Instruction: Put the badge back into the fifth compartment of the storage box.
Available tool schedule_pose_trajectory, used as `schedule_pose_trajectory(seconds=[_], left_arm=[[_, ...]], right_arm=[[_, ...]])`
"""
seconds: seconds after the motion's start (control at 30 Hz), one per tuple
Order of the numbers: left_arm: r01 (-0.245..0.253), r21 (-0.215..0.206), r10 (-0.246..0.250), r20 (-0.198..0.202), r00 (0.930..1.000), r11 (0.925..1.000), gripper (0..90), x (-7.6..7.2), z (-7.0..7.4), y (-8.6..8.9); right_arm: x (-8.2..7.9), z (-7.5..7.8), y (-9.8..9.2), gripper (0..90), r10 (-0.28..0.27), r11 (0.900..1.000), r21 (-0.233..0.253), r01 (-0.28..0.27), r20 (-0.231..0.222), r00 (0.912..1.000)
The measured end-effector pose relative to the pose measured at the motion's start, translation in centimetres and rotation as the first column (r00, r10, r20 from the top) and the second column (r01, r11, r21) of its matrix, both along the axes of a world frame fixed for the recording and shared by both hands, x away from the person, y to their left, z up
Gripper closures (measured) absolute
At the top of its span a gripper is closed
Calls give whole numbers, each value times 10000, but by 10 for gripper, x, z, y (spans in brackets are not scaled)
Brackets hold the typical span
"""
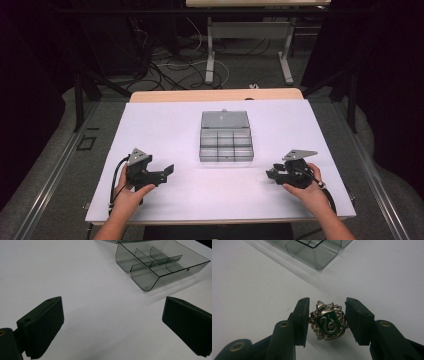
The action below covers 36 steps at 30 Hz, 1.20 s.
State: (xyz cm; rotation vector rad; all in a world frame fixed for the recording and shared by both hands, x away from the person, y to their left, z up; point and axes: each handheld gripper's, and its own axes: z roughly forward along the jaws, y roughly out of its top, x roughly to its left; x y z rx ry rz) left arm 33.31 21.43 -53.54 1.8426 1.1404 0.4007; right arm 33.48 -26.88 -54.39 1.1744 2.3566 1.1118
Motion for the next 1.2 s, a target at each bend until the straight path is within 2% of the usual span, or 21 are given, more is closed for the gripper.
schedule_pose_trajectory(seconds=[0.1, 0.13, 0.33, 0.37, 0.5, 0.53, 0.63, 0.83, 0.9, 1.2], left_arm=[[-3, -14, 3, 16, 10000, 10000, 39, 0, 0, 0], [-8, -5, 8, 7, 10000, 10000, 39, 0, 0, 0], [-32, 1, 32, 0, 10000, 10000, 39, 0, 0, 0], [-32, 1, 32, 0, 10000, 10000, 39, 0, 0, 0], [-40, -17, 40, 21, 10000, 10000, 39, -1, 1, 0], [-9, 73, 9, 55, 10000, 10000, 39, 0, 1, 0], [-92, 58, 91, 106, 9999, 9999, 39, -1, 1, 0], [-175, 89, 173, 182, 9997, 9998, 39, -1, 0, -2], [-171, 110, 168, 193, 9997, 9998, 39, -1, 0, -1], [-245, 120, 243, 145, 9996, 9996, 38, 0, -1, 1]], right_arm=[[-1, 2, -2, 548, -229, 9996, 181, 232, -138, 9996], [0, 1, -3, 548, -174, 9998, 131, 174, 4, 9998], [0, 4, -4, 548, -408, 9985, 371, 407, 17, 9992], [0, 5, -5, 548, -365, 9990, 278, 361, 139, 9992], [0, 7, -6, 548, -455, 9982, 391, 452, 45, 9990], [1, 7, -6, 548, -485, 9983, 339, 480, 146, 9987], [0, 11, -6, 548, -599, 9965, 581, 601, -49, 9982], [-1, 17, -4, 548, -620, 9965, 566, 609, 175, 9979], [-2, 20, -4, 548, -635, 9960, 634, 628, 99, 9979], [-2, 28, -4, 548, -558, 9959, 724, 537, 274, 9981]])
